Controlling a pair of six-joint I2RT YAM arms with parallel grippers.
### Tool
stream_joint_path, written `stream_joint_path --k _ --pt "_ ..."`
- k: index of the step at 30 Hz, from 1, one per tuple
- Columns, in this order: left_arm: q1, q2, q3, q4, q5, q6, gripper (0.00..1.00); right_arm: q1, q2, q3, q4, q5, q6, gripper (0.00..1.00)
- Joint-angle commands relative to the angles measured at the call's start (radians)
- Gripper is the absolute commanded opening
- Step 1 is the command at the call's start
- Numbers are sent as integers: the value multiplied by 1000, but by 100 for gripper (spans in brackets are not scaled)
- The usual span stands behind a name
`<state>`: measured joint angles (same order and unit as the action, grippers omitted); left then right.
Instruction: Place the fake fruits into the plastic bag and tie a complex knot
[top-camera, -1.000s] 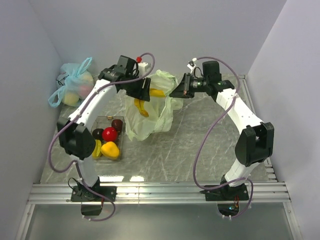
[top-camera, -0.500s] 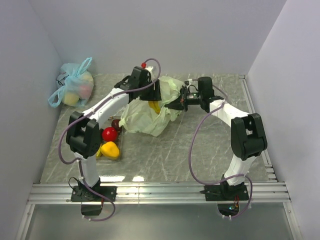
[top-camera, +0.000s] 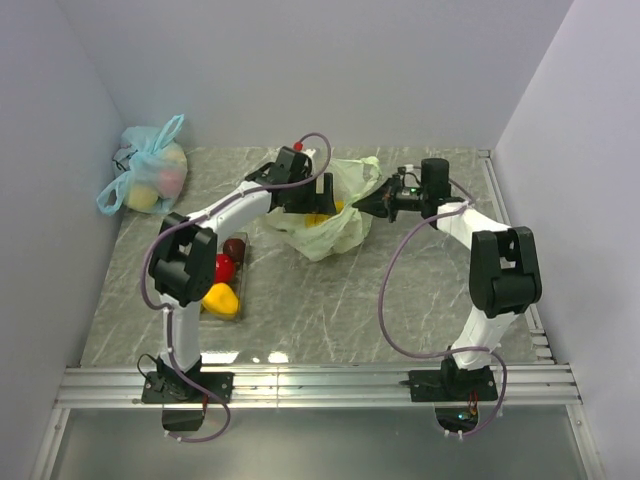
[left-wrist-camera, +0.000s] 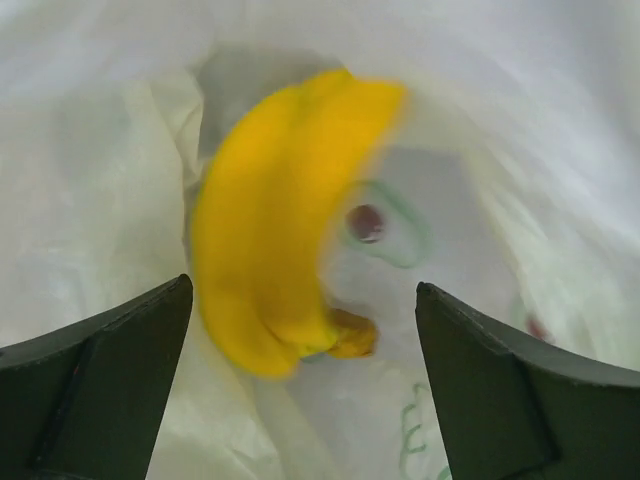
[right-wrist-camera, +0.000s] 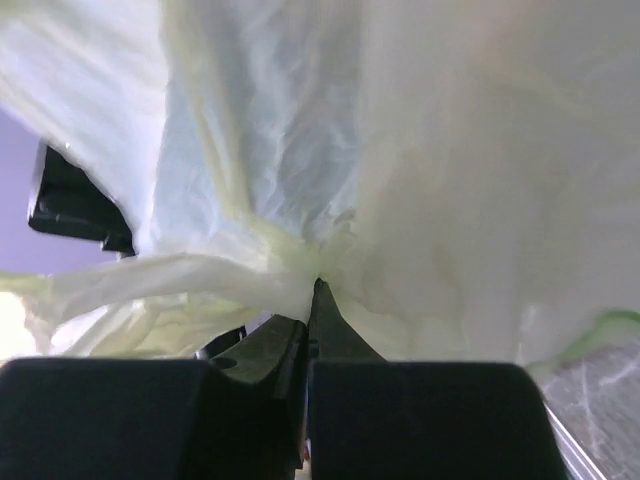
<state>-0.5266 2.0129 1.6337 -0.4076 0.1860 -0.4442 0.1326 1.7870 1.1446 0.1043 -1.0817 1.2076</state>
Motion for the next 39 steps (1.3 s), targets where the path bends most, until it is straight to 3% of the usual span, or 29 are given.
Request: stream_joint_path --k 1,5,10,15,20,24,28,35,39 --pt "2 -135 25 -6 134 140 99 -36 -11 -10 -69 16 -58 0" --pt "25 -274 43 -85 249 255 99 -31 -5 52 -195 68 -215 0" --pt "166 -390 72 -118 392 263 99 -10 5 141 -340 121 -446 0" --pt "399 -440 126 -374 431 381 99 10 -24 193 -411 177 -589 0" --pt "603 -563 -12 -571 397 582 99 19 -34 211 -440 206 -654 0" --pt "636 -623 -159 -756 388 807 99 18 -32 244 -472 221 -703 0" --pt "636 -672 -323 -795 362 975 99 21 -18 257 -508 203 -755 0" --pt "628 -649 -452 -556 259 931 99 24 -14 244 -529 230 -813 0" --pt "584 -609 -449 -530 259 952 99 24 -14 250 -540 236 -823 0"
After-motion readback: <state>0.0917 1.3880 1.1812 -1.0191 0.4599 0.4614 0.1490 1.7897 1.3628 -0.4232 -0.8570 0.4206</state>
